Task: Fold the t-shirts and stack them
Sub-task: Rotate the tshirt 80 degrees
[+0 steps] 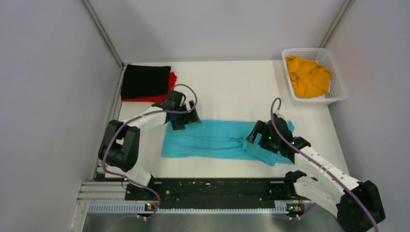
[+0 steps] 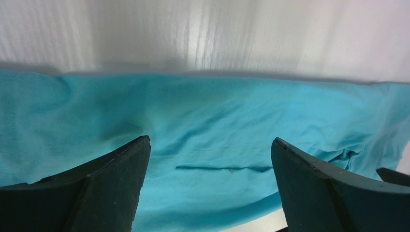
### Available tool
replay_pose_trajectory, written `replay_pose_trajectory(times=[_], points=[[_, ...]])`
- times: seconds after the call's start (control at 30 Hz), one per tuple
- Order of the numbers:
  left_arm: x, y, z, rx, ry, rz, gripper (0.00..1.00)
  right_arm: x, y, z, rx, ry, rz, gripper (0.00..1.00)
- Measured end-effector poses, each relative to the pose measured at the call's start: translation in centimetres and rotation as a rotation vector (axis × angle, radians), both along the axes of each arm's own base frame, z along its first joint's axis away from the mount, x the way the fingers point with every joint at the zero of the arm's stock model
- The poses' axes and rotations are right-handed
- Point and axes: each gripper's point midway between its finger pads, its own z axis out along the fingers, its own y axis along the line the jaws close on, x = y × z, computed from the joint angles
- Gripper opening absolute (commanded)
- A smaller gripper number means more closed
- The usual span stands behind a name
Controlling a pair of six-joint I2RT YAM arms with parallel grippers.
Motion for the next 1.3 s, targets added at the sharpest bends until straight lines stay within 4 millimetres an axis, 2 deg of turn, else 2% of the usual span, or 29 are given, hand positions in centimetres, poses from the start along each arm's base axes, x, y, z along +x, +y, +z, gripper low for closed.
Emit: replay_pose_trajectory(times=[0.13,0.2,0.23,0.3,0.33,0.43,0.47,0.6,0.77,0.83,0.9,0.97,1.07,1.3], points=[[-1.2,-0.6,-1.0,-0.009,0.019,-0.02,0.99,-1.2,-3.5,-4.8,-0.019,0.118,-0.163,0.99],[-1.7,-0.5,-1.5,-0.013,0.036,-0.009,0.99,0.1,-3.6,-4.5,0.018,0.097,-0.205,0.99],[-1.8,-0.3,-1.5,-0.021,0.019,0.016,0.99,2.6,-3.9,-4.6,0.051,0.1,-0.263,0.99],[-2.0,-0.3,-1.4,-0.024,0.012,0.026,0.99,3.5,-3.8,-4.6,0.06,0.113,-0.278,0.99],[-2.2,-0.3,-1.4,-0.029,0.007,0.036,0.99,4.8,-3.7,-4.7,0.058,0.123,-0.288,0.99],[-4.2,-0.5,-1.4,-0.046,-0.003,0.052,0.99,10.6,-2.5,-4.3,0.053,0.134,-0.284,0.99],[-4.9,-0.8,-1.3,-0.058,-0.002,0.05,0.99,13.1,-1.7,-4.1,0.058,0.121,-0.269,0.99],[-8.1,-3.7,-1.1,-0.117,0.016,0.005,0.99,23.9,2.0,-3.5,0.077,0.046,-0.151,0.99],[-10.3,-7.5,-1.0,-0.161,0.039,-0.032,0.99,34.4,6.2,-2.7,0.074,-0.087,0.056,0.99],[-10.6,-8.7,-0.8,-0.171,0.039,-0.035,0.99,37.2,7.2,-2.6,0.051,-0.128,0.125,0.99],[-10.8,-9.9,-0.6,-0.182,0.036,-0.034,0.99,40.9,7.9,-2.4,0.001,-0.219,0.189,0.99],[-11.1,-11.1,-0.4,-0.193,0.034,-0.037,0.99,43.2,8.2,-2.5,-0.042,-0.29,0.236,0.99],[-11.1,-12.3,-0.1,-0.201,0.034,-0.042,0.99,44.0,8.3,-2.8,-0.082,-0.344,0.307,0.99],[-9.3,-13.5,1.0,-0.195,-0.011,-0.027,0.99,42.6,8.8,-2.3,-0.086,-0.383,0.456,0.99]])
